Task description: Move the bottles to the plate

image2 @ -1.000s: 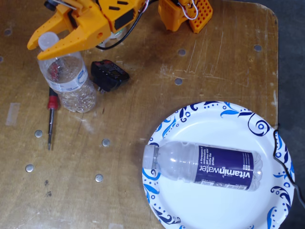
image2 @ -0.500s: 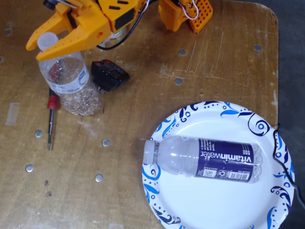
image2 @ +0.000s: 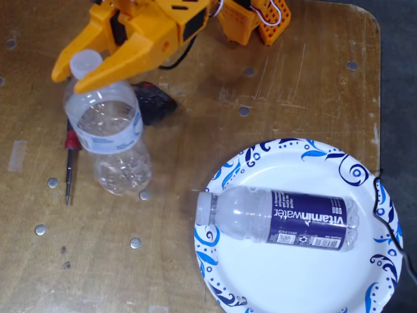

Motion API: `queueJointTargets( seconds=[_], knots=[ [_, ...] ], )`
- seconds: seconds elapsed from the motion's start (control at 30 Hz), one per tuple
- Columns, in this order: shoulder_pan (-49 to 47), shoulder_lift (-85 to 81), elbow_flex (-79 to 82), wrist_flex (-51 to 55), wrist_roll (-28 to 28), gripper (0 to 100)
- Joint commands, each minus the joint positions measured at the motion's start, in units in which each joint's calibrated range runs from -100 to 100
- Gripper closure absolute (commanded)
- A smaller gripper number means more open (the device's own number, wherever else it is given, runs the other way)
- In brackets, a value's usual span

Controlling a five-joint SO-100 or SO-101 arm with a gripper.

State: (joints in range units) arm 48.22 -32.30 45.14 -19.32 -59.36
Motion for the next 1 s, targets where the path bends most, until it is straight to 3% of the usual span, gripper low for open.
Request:
queueJointTargets(
  seconds=[0.0,0.27,0.67,0.97],
  knots=[
    [-6.3,-0.2,-4.1,0.3,-0.1,92],
    [-16.7,1.9,-9.1,0.9,0.0,94],
    [-25.9,21.7,-29.4,1.1,2.3,97],
    [-33.4,31.9,-35.1,0.2,2.4,96]
  ],
)
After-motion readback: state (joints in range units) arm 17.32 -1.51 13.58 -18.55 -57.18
